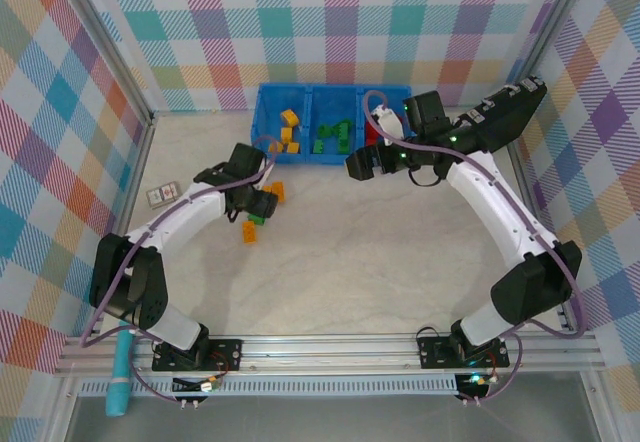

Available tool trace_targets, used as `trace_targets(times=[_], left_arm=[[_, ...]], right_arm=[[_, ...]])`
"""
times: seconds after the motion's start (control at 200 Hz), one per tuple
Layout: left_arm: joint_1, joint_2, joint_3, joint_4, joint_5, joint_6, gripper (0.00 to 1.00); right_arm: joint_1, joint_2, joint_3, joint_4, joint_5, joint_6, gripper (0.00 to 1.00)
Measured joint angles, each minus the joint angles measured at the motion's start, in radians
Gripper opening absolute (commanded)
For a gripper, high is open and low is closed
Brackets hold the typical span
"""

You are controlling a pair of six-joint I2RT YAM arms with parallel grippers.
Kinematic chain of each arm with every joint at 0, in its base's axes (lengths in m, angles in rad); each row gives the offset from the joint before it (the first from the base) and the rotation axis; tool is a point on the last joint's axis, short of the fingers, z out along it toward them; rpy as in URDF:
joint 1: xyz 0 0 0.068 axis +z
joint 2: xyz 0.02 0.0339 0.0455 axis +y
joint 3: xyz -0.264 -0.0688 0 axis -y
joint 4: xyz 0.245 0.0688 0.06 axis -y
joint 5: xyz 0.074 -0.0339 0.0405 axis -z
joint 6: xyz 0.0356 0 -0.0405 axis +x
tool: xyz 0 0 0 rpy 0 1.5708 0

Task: Sort the legos into containers by color
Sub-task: Pick up the lego from the middle-left of the table.

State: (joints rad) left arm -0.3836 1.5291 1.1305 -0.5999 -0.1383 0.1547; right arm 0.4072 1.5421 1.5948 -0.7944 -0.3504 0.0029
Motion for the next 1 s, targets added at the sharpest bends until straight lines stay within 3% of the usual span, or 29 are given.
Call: trace_targets(times=[0.295,0.5,1.0], left_arm=[[0.000,0.007,-0.057,0.071,-0.013,0.015,0.75],[0.005,0.099,-0.060,0.120,-0.038,0.019,0.75],[0.060,0.229,-0.055,0.145,-0.030,-0.027,0.67]], right_arm=[[0.000,0.012,0.042,-0.001,-0.006,-0.015,0.99],[0.003,0.022,0.042,-0.009,-0.010,-0.015,0.99],[0.005,0.021,0.042,-0.016,0.002,-0.018,0.99]])
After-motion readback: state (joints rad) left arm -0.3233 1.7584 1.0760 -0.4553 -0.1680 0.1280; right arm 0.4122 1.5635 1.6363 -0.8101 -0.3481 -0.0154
